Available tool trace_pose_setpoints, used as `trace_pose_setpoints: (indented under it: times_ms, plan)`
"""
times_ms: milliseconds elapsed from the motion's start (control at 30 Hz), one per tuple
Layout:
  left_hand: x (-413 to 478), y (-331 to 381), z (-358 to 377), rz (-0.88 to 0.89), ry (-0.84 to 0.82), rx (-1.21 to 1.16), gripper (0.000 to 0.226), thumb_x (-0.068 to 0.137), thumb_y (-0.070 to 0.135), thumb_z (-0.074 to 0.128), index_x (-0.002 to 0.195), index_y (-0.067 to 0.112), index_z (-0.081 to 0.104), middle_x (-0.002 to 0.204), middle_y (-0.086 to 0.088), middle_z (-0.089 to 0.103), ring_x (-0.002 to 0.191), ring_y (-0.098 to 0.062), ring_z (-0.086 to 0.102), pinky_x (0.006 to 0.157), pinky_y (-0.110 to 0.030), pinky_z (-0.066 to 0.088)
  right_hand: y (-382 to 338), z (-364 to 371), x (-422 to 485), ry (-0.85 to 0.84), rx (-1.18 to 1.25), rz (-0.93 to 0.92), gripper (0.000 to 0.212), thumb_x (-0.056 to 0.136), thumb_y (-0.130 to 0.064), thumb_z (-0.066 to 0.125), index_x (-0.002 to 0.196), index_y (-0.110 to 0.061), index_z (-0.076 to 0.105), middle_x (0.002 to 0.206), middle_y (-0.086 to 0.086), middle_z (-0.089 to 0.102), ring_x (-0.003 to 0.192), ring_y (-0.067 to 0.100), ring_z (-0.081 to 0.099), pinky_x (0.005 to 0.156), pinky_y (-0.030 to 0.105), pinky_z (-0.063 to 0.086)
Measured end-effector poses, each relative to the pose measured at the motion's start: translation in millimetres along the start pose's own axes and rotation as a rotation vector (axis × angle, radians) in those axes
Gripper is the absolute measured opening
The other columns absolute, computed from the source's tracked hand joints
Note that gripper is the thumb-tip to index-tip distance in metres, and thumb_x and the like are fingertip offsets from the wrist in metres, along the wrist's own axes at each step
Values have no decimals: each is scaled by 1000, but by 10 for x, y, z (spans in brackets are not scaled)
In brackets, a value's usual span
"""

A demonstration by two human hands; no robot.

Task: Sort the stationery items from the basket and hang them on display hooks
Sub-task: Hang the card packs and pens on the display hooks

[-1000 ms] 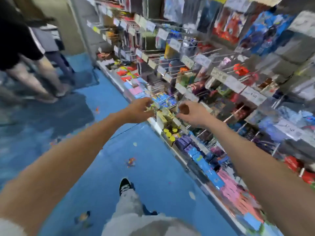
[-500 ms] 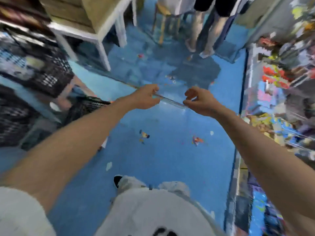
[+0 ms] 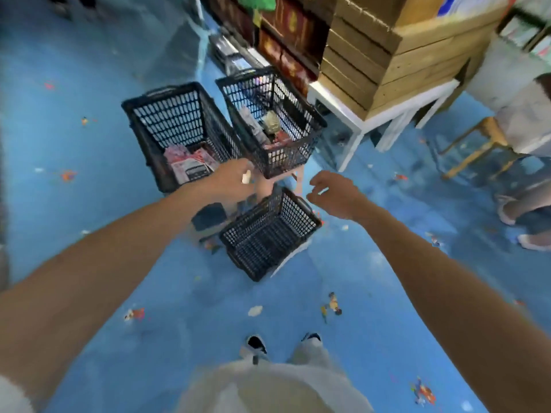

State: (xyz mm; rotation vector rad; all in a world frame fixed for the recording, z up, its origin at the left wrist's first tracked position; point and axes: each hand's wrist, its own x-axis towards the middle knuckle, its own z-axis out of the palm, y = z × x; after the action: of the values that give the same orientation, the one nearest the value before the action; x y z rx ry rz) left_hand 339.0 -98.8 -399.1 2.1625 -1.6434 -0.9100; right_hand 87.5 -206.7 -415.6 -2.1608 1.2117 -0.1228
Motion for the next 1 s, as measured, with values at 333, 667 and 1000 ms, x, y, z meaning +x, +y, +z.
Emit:
trace_pose_setpoints:
  times_ms: [333,667,1000]
  plan:
    - [510,-1202,-652,-267,88,-52,59,99,26,67,151,10,45,155,-12,45,142,-30,43,105,-28,33,-911,494,1793,-286,-50,-205,28,93,-34,69,117,-22,59,105,-4,64,89,14,64,71,30,55]
    - [1817,-1308,-1159,-322,94,-148,44,96,35,65,131,9,54,125,-11,60,108,-30,63,96,-49,52,-1030,341,3483,-310,-41,-191,21,95,-25,66,107,-9,59,88,-6,59,78,8,55,62,4,41]
    - [3294,-1649,-1568,-230,-43,-284,56,103,31,61,149,6,39,123,-10,47,106,-23,46,104,-54,46,-766,340,4697,-204,84,145,30,93,-26,69,115,-19,51,95,-2,60,77,12,60,50,13,45]
